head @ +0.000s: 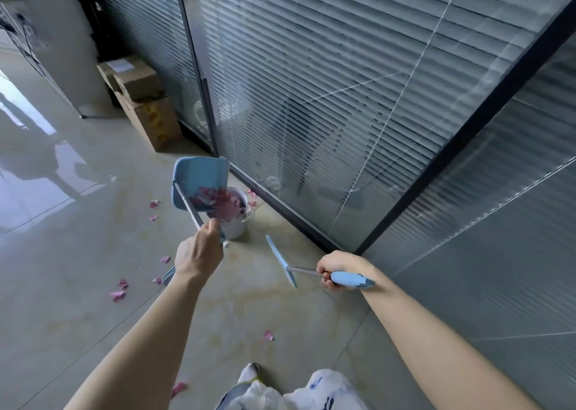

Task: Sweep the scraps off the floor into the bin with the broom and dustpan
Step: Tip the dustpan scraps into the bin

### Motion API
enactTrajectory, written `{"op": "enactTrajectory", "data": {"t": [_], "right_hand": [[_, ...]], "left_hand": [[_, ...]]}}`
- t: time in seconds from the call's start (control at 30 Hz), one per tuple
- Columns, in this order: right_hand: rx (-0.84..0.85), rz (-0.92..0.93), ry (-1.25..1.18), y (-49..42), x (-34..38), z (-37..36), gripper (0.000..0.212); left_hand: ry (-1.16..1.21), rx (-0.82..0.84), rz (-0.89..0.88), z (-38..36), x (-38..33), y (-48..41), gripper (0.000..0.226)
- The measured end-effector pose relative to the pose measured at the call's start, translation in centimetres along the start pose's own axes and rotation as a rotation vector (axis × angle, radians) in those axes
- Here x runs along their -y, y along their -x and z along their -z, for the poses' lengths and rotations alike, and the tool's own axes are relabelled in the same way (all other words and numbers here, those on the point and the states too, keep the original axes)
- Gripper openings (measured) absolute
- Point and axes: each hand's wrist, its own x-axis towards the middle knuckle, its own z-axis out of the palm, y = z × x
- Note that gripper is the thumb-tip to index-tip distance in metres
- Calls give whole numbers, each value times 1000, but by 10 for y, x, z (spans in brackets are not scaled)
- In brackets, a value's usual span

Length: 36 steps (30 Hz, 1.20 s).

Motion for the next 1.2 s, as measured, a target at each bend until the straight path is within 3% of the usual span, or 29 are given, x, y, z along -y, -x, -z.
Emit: {"op": "enactTrajectory", "data": {"t": [0.53,0.73,0.9,1.07,1.2], "right_hand": [[-3,-23,54,7,9,-4,30],[19,16,61,16,9,-5,33],[9,36,52,18,0,-13,29],[6,49,51,18,-13,-21,27],[-4,28,88,19,-22,-22,27]], "left_hand": [[-342,63,-196,1,11,9,35],[-369,-93,-298,10,13,20,38],[-407,-119,-425,1,13,37,43],[-409,-112,-413,-7,13,52,46],[-341,-117,-324,-7,5,57,34]]}}
